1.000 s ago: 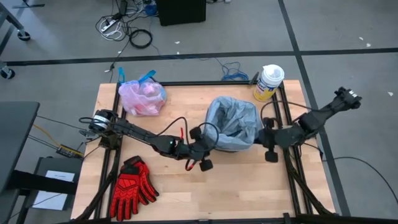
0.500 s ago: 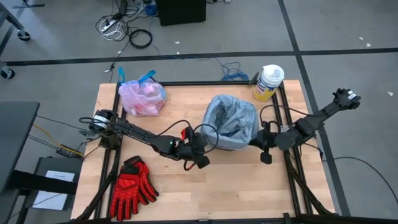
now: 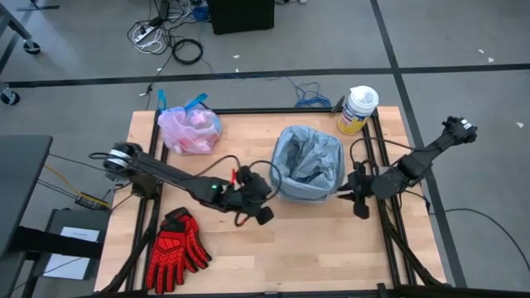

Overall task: Place trash/remove bag and relplace
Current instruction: Put the gray trash bag into the trash bin

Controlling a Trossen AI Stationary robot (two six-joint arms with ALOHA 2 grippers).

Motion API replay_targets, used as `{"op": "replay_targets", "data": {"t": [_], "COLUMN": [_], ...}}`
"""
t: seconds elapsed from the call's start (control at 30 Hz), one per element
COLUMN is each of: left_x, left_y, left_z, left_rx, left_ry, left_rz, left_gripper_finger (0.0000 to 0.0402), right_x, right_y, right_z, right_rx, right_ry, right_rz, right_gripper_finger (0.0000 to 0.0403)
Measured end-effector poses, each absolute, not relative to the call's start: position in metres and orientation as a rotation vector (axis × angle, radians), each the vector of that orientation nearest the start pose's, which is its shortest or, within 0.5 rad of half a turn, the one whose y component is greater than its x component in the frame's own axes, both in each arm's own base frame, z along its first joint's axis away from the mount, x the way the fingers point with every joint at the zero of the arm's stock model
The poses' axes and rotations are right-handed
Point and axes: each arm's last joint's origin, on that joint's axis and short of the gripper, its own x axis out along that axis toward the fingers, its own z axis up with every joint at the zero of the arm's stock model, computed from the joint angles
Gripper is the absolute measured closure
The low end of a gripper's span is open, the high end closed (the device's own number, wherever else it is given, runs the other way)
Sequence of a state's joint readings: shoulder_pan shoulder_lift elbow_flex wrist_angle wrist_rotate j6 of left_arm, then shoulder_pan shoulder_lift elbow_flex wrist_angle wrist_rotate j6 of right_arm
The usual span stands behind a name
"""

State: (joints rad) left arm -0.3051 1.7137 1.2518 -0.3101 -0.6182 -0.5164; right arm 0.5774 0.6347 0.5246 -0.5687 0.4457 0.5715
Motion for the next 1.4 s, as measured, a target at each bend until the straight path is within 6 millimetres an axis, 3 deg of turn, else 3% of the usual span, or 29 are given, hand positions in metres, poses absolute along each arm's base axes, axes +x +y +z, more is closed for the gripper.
{"op": "replay_targets", "data": {"t": [0.27, 0.47, 0.63, 0.8, 1.0, 1.2, 1.4], "left_x": [0.305, 0.293, 0.299, 0.312, 0.326, 0.338, 0.351], "left_y": [-0.088, -0.056, -0.019, 0.022, 0.058, 0.080, 0.087], "left_z": [0.306, 0.331, 0.330, 0.322, 0.299, 0.286, 0.285], "left_rx": [-0.157, -0.220, -0.183, -0.168, -0.140, -0.184, -0.157], "left_ry": [0.497, 0.437, 0.510, 0.554, 0.658, 0.653, 0.563], "left_rz": [0.569, 0.609, 0.601, 0.556, 0.517, 0.447, 0.326], "left_gripper_finger": [0.0360, 0.0360, 0.0360, 0.0360, 0.0360, 0.0360, 0.0360], "right_x": [0.098, 0.082, 0.073, 0.070, 0.070, 0.075, 0.084], "right_y": [0.053, 0.034, 0.022, 0.016, 0.011, 0.012, 0.012], "right_z": [0.263, 0.290, 0.295, 0.289, 0.289, 0.294, 0.282], "right_rx": [0.277, 0.316, 0.314, 0.250, 0.242, 0.273, 0.299], "right_ry": [0.510, 0.323, 0.233, 0.281, 0.273, 0.230, 0.258], "right_rz": [-0.054, -0.266, -0.378, -0.457, -0.527, -0.526, -0.511], "right_gripper_finger": [0.0289, 0.0303, 0.0318, 0.0334, 0.0343, 0.0344, 0.0352]}}
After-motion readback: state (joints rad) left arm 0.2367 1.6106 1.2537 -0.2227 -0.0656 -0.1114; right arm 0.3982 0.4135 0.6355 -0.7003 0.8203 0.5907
